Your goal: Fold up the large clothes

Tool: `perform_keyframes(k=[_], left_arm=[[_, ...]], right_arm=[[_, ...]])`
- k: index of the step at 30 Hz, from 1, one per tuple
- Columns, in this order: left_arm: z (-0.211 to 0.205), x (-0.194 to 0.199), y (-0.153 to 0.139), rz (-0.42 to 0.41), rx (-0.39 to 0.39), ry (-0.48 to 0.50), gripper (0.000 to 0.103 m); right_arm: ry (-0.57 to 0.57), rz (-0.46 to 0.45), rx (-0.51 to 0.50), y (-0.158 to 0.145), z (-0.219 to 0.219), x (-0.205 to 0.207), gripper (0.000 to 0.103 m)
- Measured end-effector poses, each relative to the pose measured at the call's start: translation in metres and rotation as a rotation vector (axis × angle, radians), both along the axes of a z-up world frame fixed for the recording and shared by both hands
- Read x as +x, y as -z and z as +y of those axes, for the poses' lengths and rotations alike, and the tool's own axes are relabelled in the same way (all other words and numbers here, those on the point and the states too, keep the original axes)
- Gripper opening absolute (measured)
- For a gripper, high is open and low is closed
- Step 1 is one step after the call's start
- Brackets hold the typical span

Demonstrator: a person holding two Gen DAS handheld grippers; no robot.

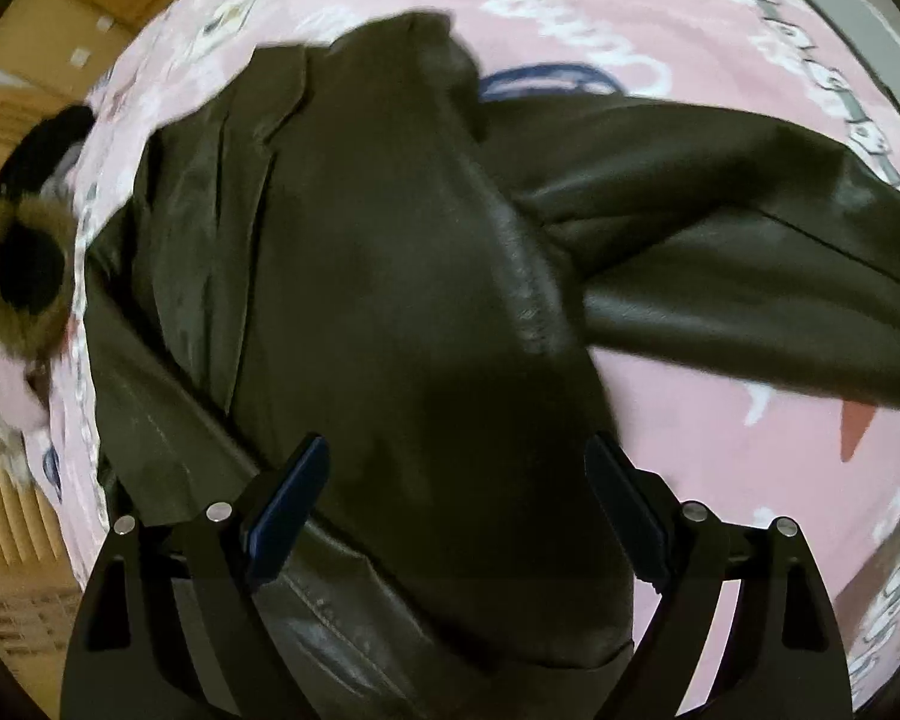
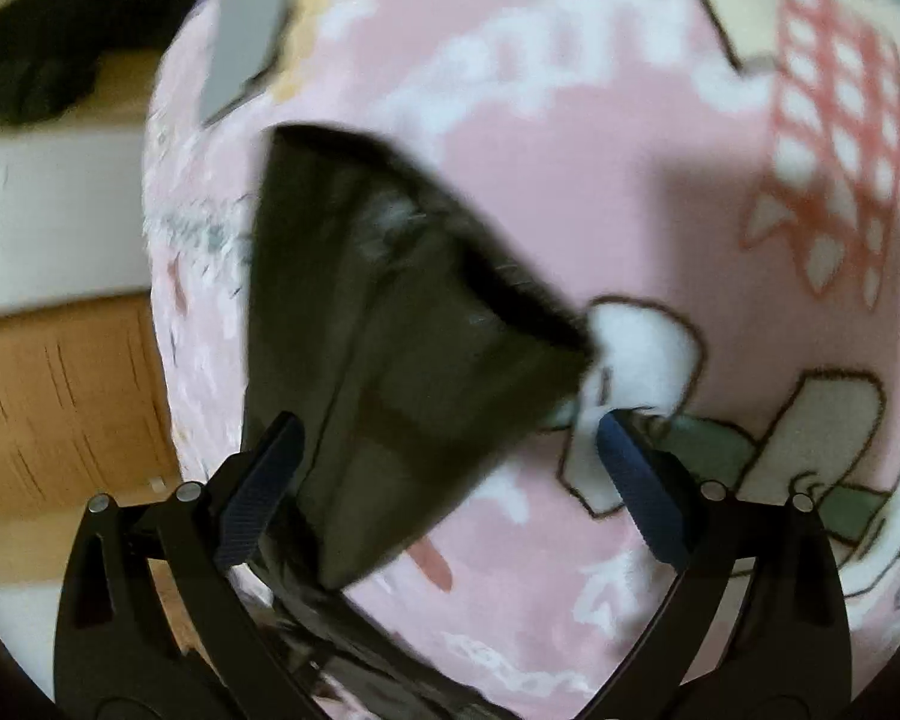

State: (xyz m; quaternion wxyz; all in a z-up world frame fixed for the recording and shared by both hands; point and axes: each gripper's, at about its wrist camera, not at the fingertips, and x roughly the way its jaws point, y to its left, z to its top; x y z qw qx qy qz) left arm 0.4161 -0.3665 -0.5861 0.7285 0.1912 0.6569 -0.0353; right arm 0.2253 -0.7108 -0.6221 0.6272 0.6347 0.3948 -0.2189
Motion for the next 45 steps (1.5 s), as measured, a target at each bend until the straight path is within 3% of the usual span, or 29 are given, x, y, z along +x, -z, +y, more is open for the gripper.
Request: perform_keyframes(k=[3, 7, 9, 13, 16, 20, 24, 32, 36, 39, 40, 43, 45], left_arm=[[0.012, 0.003, 0.009, 0.036, 0.002, -0.025, 0.084], [0.017, 0.004, 0.017, 0.072, -0.004, -0.031, 0.084], [0.018, 0.001, 0.022, 0.083, -0.005, -0.014, 0.084], [0.012, -0.007, 0.022, 0.074, -0.003, 0.023, 0.084], [0.01, -0.009, 0.02, 0.084, -0.025, 0.033, 0.084], [0.01, -0.009, 0.019, 0.093, -0.041, 0.037, 0.085], [0.023, -0.015, 0.032, 0.169, -0.081, 0.007, 0.086], [0.066, -0.043, 0.082, 0.322, -0.115, -0.05, 0.096], [0.063, -0.059, 0.08, 0.3, -0.089, 0.06, 0.096], [0.063, -0.067, 0.078, 0.294, -0.086, 0.092, 0.096], [0.06, -0.072, 0.075, 0.29, -0.091, 0.094, 0.096], [0.074, -0.072, 0.05, 0.281, -0.182, 0.051, 0.081], [0.099, -0.064, 0.021, 0.245, -0.234, -0.011, 0.08]], right_arm=[[-0.066, -0.023, -0.029, -0.003, 0.001, 0.018, 0.092], [-0.135, 0.113, -0.104, 0.008, -0.002, 0.037, 0.055], [-0.219, 0.156, -0.193, 0.007, 0.003, 0.049, 0.047], [-0.296, 0.157, -0.29, -0.006, 0.006, 0.055, 0.022], [-0.304, 0.121, -0.393, -0.035, -0.006, 0.062, 0.009], [-0.317, 0.056, -0.519, -0.09, -0.024, 0.087, 0.007], [-0.394, -0.029, -0.708, -0.148, -0.016, 0.117, 0.007], [-0.46, -0.151, -0.854, -0.201, 0.018, 0.113, 0.007], [-0.45, -0.188, -0.942, -0.227, 0.036, 0.119, 0.007], [-0.459, -0.254, -0.947, -0.251, 0.053, 0.138, 0.007], [-0.471, -0.274, -0.948, -0.26, 0.06, 0.144, 0.007], [-0.554, -0.371, -0.977, -0.296, 0.102, 0.163, 0.007], [-0.63, -0.453, -1.004, -0.322, 0.144, 0.173, 0.007]])
